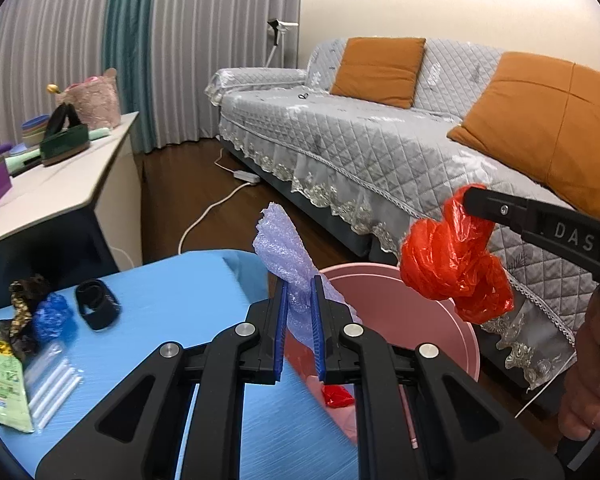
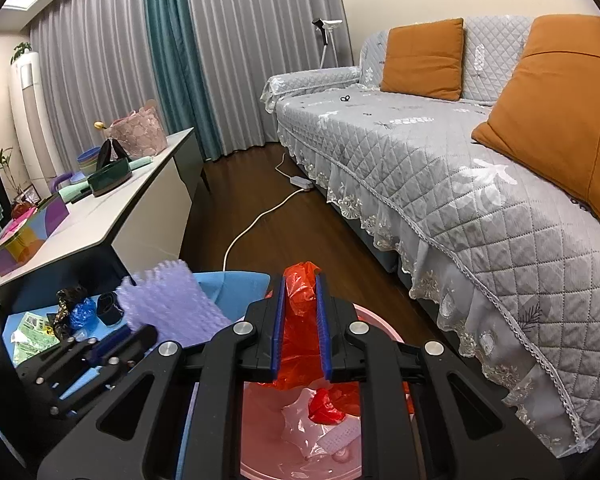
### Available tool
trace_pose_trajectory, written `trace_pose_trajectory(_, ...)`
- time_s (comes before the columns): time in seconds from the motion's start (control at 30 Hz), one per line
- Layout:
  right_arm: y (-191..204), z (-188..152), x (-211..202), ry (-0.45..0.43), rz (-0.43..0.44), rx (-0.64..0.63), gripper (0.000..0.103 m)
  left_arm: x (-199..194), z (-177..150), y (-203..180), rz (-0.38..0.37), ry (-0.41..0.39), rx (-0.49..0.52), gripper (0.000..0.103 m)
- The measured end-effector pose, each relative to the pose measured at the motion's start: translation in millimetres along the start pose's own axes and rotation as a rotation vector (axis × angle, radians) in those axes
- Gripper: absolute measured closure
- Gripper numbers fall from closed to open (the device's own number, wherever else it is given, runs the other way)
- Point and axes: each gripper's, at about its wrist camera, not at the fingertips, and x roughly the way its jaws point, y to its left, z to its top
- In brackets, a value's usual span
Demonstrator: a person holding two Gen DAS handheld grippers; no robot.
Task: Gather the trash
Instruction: 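Carry both items over the pink basin and open both tools to drop them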
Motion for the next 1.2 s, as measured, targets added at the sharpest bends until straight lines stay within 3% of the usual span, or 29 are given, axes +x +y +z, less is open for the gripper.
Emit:
trace_pose_trajectory(0.1,0,-1,3,0.012,-0.006,-0.004,0.085,11,0,-3,-0.022,0.020,-0.003,0.091)
trace_pose_trajectory(0.13,-1,-1,4,0.015,-0.013,-0.005,0.084,14,-2,-3,-0.033,0.030,-0.006,0.085)
trace_pose_trajectory(0.17,-1,-1,4,0.019,-0.018,-0.005,0.081,18,-3,-4,-0.043,0.050,-0.006,0.067)
trace_pose_trajectory(0.23,-2,-2,7,0.033,-0.016,0.003,0.076,22,-7,-4,-0.026,0.066,-0.002,0.058)
trace_pose_trajectory(0.33,-4,-1,6,0.029,-0.033,0.010,0.064,19,-12,4,-0.028,0.075,-0.032,0.058)
trace_pose_trajectory(0.67,4,3,-1,0.015,-0.026,0.021,0.064,-24,-15,35,0.005,0.036,-0.086,0.059)
trace_pose_trajectory(1.07,40,0,-33,-0.036,0.031,-0.034,0.064,-98,-23,66,0.039,-0.009,-0.060,0.061)
trace_pose_trajectory(1.2,56,-4,-40,-0.053,0.048,-0.076,0.064,-118,-27,86,0.049,-0.019,-0.102,0.063)
